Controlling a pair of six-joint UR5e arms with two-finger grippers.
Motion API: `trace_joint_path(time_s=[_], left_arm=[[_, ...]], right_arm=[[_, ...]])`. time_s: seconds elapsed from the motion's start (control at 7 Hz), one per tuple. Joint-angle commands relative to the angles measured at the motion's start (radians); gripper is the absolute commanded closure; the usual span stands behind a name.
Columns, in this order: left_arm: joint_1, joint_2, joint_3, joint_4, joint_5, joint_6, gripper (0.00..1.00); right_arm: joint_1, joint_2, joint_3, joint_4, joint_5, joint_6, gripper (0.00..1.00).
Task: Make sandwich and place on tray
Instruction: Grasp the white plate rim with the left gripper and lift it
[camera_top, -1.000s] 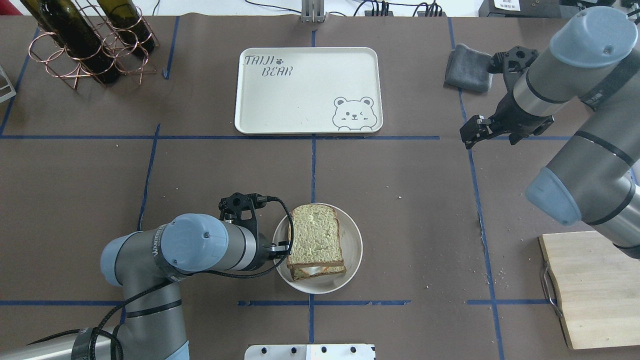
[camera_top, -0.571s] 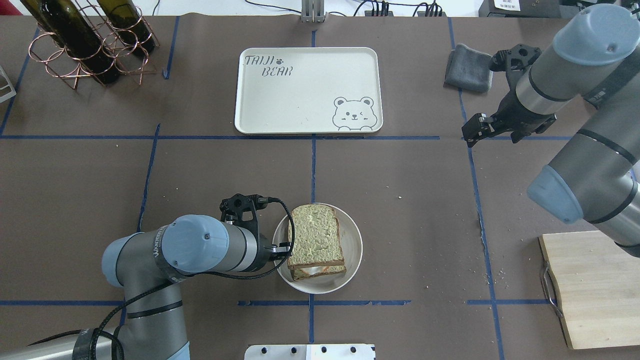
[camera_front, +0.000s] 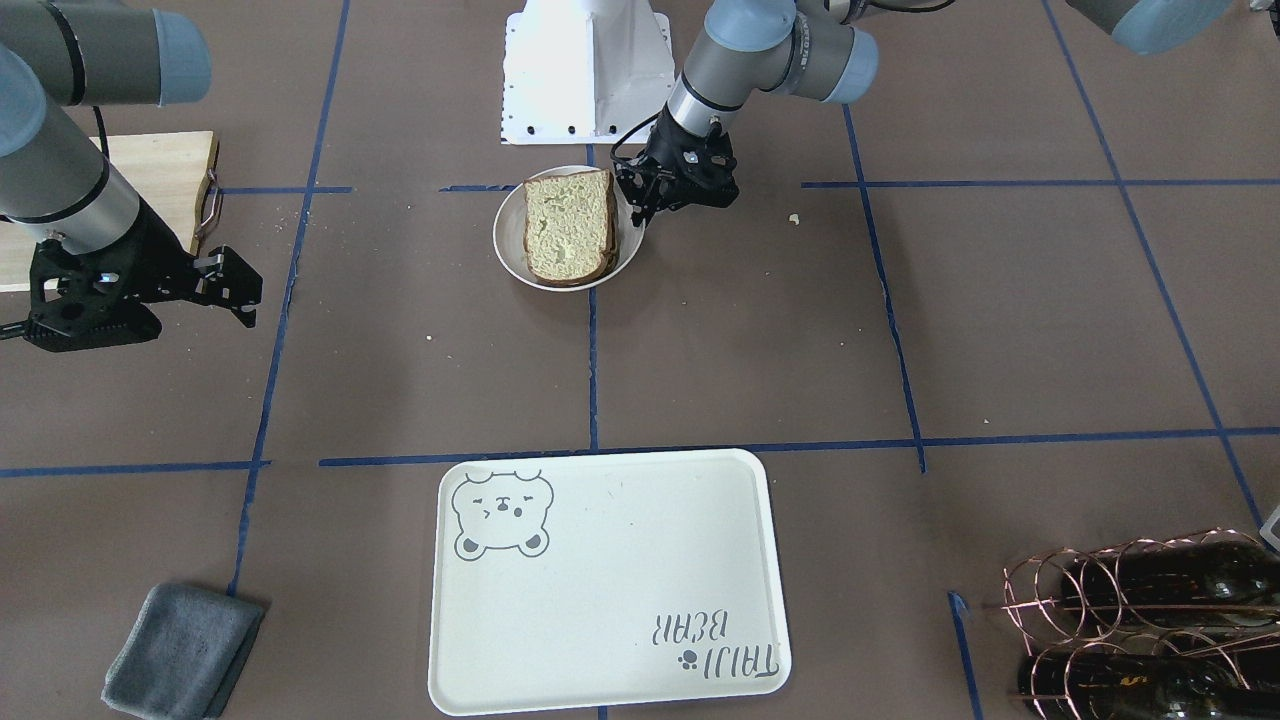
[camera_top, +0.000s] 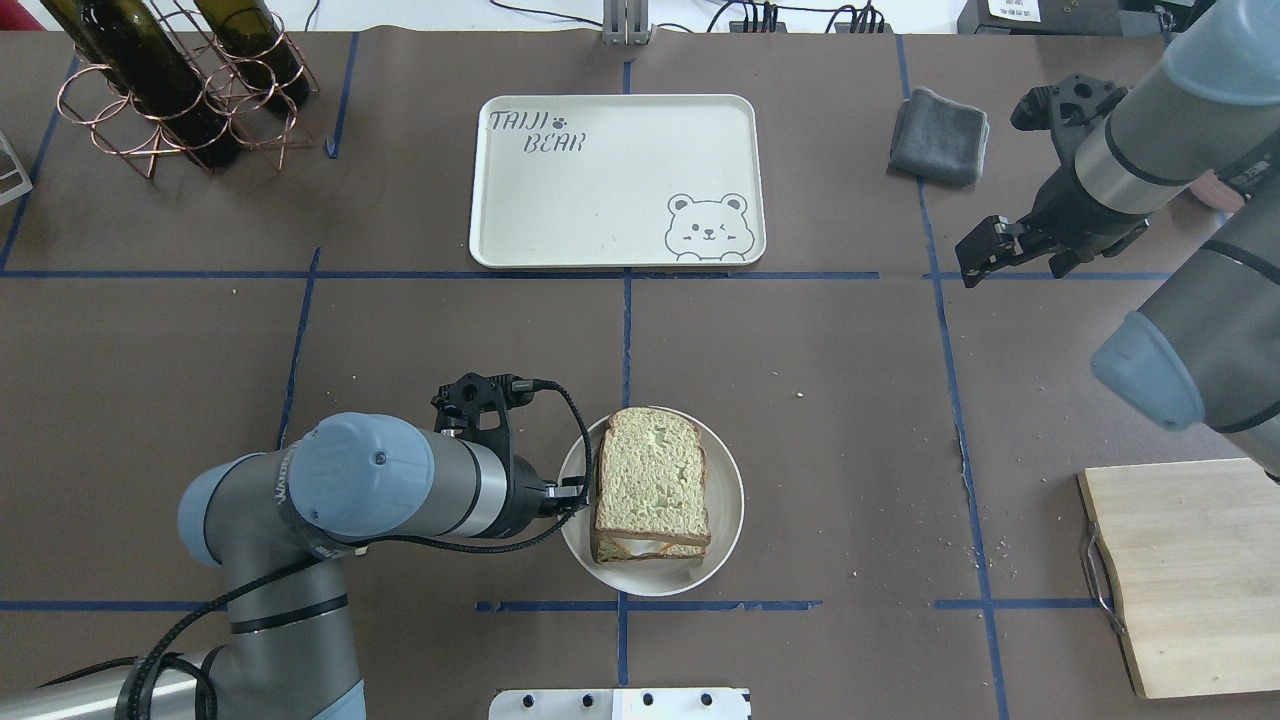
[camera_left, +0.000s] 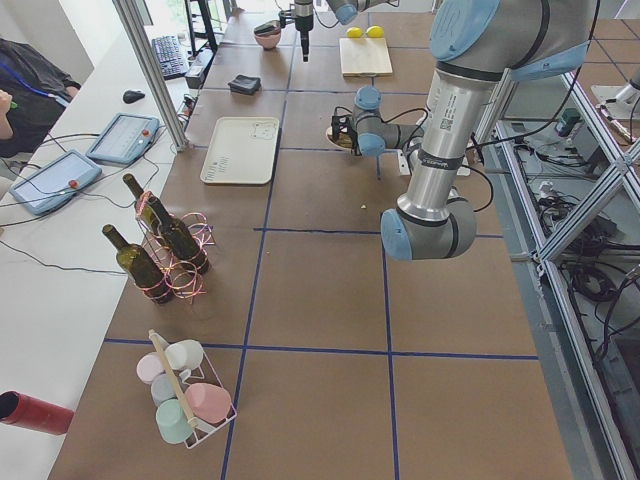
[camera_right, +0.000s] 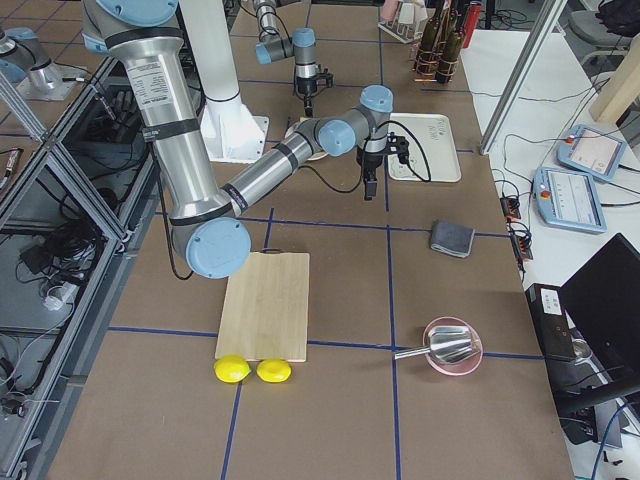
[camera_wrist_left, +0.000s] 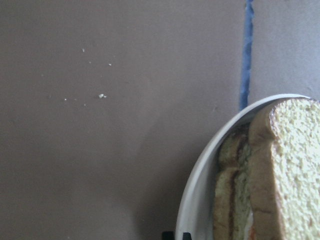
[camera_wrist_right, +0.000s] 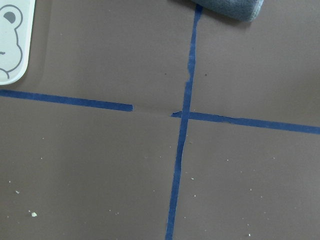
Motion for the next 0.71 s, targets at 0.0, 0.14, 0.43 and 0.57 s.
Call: trace_joint_path(time_s=[0.0,0.14,0.43,0.57], left_arm=[[-0.088,0.000,-0.020,-0.065,-0.138,-0.108,1.00],[-0.118,-0.005,-0.019,-0.079,-0.145,-0.198,1.00],[-0.209,-0.051,0.030,-0.110,-0.139,-0.435,1.00],[-0.254,-0.109,0.126,-0.101,-0.137,-0.495,1.00]], right_arm=[[0.021,-0.020,0.011,0.000,0.006,-0.034,0.00],[0.038,-0.021,0.011,0.000,0.021,-0.036,0.00],[0.119,-0.064,0.013,0.000,0.102,-0.142,0.00],[0.153,-0.093,0.010,-0.002,0.104,-0.207,0.00]])
